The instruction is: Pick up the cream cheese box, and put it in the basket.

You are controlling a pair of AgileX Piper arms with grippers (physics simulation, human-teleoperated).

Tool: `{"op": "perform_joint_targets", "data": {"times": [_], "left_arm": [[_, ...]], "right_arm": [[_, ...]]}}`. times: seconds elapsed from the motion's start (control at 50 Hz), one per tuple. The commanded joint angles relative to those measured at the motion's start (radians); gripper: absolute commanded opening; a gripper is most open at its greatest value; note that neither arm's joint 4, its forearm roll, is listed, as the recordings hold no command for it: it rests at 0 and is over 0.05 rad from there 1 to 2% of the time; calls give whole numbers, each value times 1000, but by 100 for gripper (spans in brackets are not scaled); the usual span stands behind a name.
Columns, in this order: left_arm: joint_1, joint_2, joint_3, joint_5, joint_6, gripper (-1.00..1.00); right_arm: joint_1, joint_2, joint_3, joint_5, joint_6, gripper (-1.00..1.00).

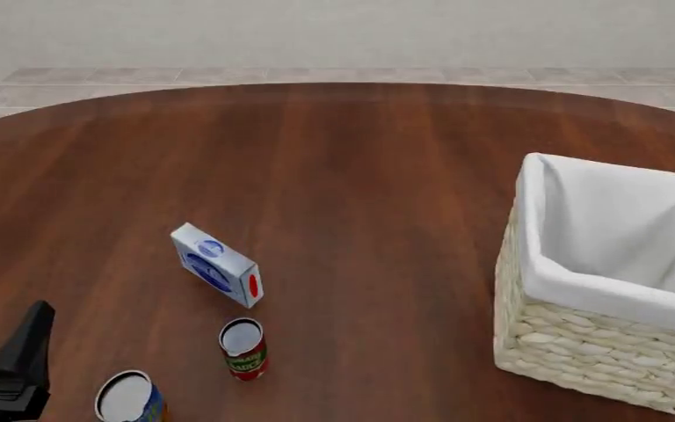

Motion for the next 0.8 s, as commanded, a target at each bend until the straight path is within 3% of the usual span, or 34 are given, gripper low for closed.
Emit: {"op": "perform_joint_targets", "data": {"times": [0.02, 0.28, 0.6, 0.76, 0.8], "left_arm": [[0, 0, 0, 0, 0, 100], [0, 0, 0, 0, 0, 100], [0, 0, 0, 0, 0, 100], [0, 0, 0, 0, 0, 100], [0, 0, 0, 0, 0, 100]], "right_arm": [[81, 149, -97, -32, -28, 100], [128, 297, -182, -73, -50, 100], [323, 531, -308, -94, 11, 100], [428, 598, -334, -119, 0, 100], [456, 624, -347, -117, 26, 100]]}}
